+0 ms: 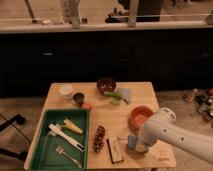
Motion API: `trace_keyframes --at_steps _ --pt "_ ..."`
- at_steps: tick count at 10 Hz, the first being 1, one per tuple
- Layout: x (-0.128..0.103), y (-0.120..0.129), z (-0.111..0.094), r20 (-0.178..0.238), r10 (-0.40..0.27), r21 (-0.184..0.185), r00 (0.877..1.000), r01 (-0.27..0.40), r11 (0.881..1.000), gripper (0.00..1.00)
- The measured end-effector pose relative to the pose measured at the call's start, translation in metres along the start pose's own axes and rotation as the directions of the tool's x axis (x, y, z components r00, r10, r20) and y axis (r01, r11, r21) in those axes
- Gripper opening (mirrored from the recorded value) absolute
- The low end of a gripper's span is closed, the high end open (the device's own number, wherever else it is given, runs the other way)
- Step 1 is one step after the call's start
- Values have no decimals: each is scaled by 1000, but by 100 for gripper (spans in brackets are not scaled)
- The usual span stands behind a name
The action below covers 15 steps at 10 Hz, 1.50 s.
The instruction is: Place sponge in table surface
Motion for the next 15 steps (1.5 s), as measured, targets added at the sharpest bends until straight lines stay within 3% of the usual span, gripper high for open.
trace_keyframes --at_steps 5,6,15 --pt "6 -5 7 44 28 -7 999 -28 1000 72" --pt "7 -5 7 45 31 -7 998 -31 1000 78" --pt "14 -9 -1 33 42 1 999 -42 999 80"
